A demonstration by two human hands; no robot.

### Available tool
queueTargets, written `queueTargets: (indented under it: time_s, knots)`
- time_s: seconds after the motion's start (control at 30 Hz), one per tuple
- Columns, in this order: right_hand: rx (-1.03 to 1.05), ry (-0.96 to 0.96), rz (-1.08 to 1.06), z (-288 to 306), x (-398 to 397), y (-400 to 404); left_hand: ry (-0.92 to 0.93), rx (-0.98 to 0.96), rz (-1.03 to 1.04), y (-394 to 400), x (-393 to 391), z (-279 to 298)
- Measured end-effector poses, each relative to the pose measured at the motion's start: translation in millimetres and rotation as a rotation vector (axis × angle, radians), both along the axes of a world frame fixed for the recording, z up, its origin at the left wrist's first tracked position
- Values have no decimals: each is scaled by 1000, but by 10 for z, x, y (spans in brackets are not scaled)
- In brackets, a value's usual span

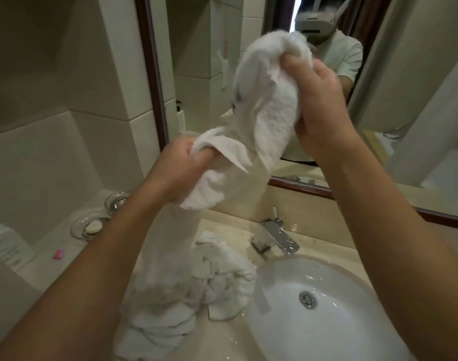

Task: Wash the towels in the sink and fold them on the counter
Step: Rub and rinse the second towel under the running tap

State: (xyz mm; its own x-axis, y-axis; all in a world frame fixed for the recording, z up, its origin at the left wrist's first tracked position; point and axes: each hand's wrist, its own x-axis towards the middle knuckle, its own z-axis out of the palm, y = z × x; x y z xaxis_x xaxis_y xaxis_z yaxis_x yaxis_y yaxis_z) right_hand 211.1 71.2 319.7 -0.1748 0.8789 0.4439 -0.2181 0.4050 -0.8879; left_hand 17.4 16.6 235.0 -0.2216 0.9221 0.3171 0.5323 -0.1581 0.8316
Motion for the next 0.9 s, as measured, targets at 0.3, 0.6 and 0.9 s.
queueTargets:
  time_s: [0.3, 0.6, 0.9]
  knots:
    - [-418, -53, -218, -1392, 1373, -427, 87, -185, -284, 9, 1366, -995]
    - [-1046, -51, -298, -2937, 2718, -286, -152, -964, -509, 39, 2544, -1794]
    - [-1125, -19, -212, -3271, 3407, -55, -690, -1054, -424, 333, 3463, -2196]
